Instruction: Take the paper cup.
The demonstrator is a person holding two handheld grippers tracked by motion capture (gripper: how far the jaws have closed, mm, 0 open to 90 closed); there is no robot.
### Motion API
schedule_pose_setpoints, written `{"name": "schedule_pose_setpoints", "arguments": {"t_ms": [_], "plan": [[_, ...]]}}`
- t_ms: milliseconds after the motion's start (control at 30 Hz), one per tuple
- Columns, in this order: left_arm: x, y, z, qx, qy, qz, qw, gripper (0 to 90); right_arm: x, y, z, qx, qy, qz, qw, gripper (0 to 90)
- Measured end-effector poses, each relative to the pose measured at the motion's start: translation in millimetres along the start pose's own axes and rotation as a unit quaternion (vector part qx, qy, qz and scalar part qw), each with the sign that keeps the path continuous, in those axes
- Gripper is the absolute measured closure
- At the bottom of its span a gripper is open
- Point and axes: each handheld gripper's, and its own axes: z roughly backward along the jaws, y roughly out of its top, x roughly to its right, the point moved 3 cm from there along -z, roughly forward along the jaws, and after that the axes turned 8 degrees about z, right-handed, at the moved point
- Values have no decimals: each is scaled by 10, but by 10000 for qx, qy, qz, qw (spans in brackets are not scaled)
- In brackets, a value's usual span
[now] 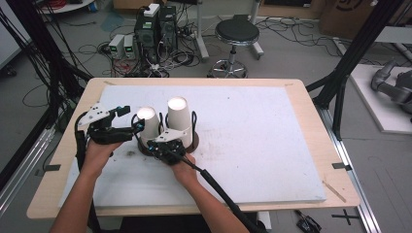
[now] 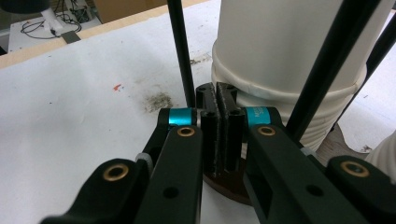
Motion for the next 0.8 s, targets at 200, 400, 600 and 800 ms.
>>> {"name": "schedule_pose_setpoints", "arguments": {"t_ms": [200, 400, 600, 800], "plan": [[20, -13, -122, -255, -58, -50, 9996, 200, 0, -2, -4, 5, 17, -17, 10000, 893], [37, -49, -219, -448, -40, -123, 9989, 201, 6, -3, -4, 8, 24, -11, 10000, 894], [5, -60, -239, -461, -21, -50, 9989, 228, -1, -3, -7, 9, 32, -34, 10000, 895], [-17, -58, -228, -435, -40, -12, 9990, 249, 3, -4, -8, 9, 34, -32, 10000, 895]]}}
